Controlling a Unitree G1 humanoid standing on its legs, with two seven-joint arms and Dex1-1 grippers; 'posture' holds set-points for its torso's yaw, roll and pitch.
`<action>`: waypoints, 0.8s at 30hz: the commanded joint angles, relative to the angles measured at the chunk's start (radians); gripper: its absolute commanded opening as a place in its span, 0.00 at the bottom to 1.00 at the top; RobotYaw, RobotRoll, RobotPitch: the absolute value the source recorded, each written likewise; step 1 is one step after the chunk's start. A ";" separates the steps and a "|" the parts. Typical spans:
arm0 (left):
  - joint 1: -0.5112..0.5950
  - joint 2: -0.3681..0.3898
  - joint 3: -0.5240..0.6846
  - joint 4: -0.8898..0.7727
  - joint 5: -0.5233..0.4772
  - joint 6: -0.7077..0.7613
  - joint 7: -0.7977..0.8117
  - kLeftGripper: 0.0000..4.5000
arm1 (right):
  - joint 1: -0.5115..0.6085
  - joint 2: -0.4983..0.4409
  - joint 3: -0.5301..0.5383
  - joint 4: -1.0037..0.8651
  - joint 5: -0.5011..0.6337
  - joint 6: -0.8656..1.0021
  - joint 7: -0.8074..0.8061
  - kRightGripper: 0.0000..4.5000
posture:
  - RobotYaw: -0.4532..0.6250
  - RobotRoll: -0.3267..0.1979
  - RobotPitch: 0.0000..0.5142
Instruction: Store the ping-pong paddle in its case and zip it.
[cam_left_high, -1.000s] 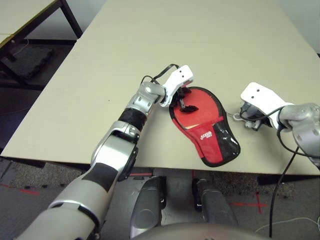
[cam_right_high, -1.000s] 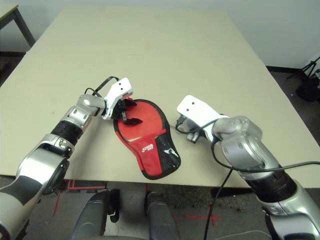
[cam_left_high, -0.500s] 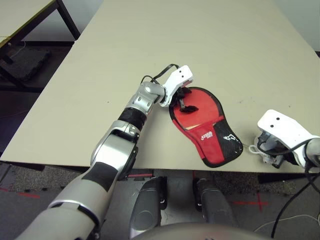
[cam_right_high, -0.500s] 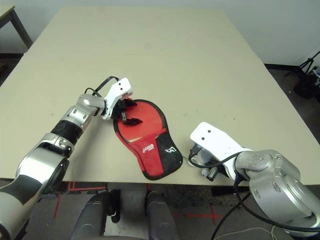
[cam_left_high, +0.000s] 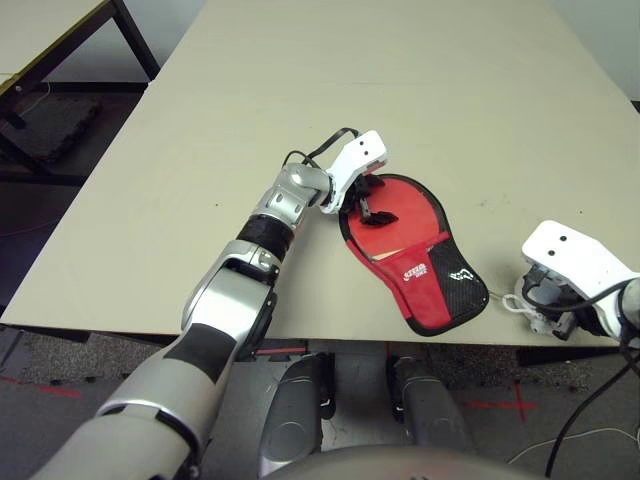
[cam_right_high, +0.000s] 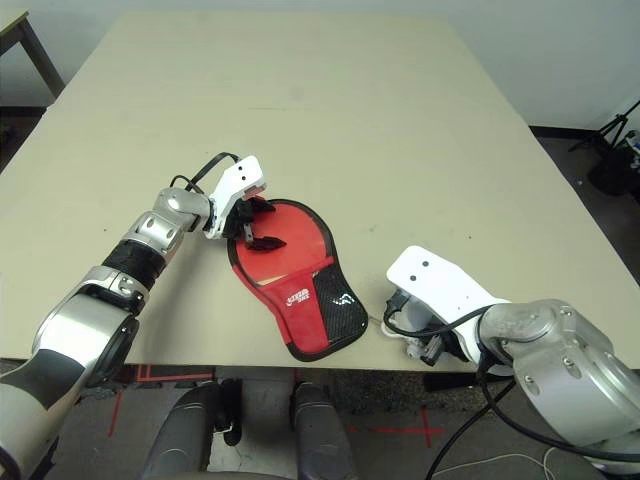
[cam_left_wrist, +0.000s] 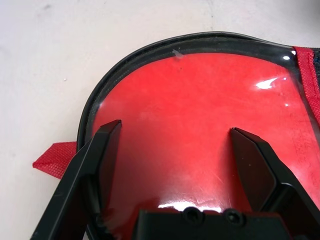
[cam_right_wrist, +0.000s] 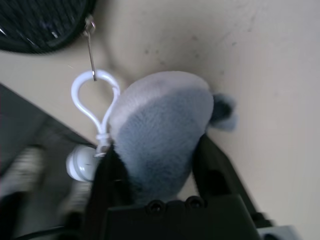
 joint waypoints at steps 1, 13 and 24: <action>0.073 0.041 -0.042 -0.024 0.033 0.047 -0.024 1.00 | -0.119 -0.024 -0.061 0.112 0.157 0.050 0.113 0.70 | 0.30 0.62 0.35; 0.148 0.081 0.127 -0.400 -0.163 0.265 0.043 1.00 | -0.443 0.215 -0.103 0.626 0.021 -0.170 -0.207 0.99 | 0.36 0.62 0.34; 0.172 0.102 0.386 -0.433 -0.241 0.106 0.416 1.00 | -0.327 0.510 -0.285 0.785 -0.062 -0.707 -0.451 0.99 | 0.40 0.62 0.34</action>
